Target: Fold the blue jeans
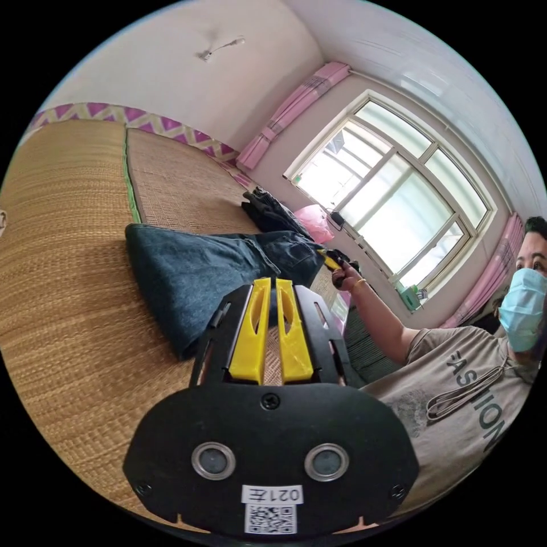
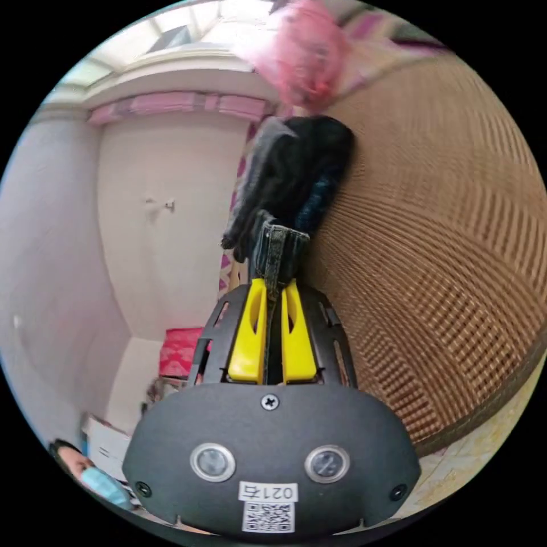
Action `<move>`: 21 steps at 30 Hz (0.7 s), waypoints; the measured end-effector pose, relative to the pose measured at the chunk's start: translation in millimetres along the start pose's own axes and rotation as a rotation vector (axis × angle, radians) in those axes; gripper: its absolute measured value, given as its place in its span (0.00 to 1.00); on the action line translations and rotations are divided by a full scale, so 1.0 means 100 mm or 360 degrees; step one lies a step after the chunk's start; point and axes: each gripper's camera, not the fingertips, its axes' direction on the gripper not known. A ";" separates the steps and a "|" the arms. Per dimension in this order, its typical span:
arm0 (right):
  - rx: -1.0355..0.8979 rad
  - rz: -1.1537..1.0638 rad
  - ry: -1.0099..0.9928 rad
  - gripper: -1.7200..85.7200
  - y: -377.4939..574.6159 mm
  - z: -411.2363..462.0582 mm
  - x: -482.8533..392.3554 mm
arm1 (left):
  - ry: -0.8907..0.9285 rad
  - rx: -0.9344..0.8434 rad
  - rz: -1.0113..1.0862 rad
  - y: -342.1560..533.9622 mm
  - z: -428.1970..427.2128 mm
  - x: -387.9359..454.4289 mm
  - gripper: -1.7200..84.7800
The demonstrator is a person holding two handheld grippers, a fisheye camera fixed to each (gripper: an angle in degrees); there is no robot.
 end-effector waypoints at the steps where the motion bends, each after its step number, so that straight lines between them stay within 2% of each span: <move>1: 0.0016 -0.0183 0.0031 0.06 0.08 0.02 -0.38 | 0.0000 0.0032 -0.0009 0.06 -0.14 -0.03 0.01; 6: -0.0060 -0.1099 0.0238 0.06 0.93 0.52 -2.24 | 0.0010 0.0156 -0.0039 0.31 -0.62 -0.16 0.01; 8: -0.0170 -0.1622 0.0402 0.07 1.76 1.05 -3.04 | 0.0007 0.0214 -0.0063 0.46 -0.81 -0.23 0.01; 11: -0.0372 -0.2182 0.0603 0.07 3.00 1.91 -3.56 | -0.0034 0.0208 -0.0132 0.62 -0.94 -0.37 0.01; 14: -0.0691 -0.2547 0.0763 0.07 4.12 2.84 -3.46 | -0.0082 0.0116 -0.0251 0.77 -0.95 -0.55 0.01; 16: -0.0933 -0.2660 0.0893 0.07 4.63 3.36 -3.14 | -0.0096 0.0062 -0.0335 0.84 -0.96 -0.65 0.01; 18: -0.0889 -0.2732 0.0974 0.07 4.91 3.54 -2.91 | -0.0113 0.0046 -0.0386 0.90 -1.02 -0.71 0.01; 21: -0.0761 -0.2741 0.0952 0.07 4.96 3.40 -3.04 | -0.0098 0.0095 -0.0447 0.94 -1.14 -0.82 0.01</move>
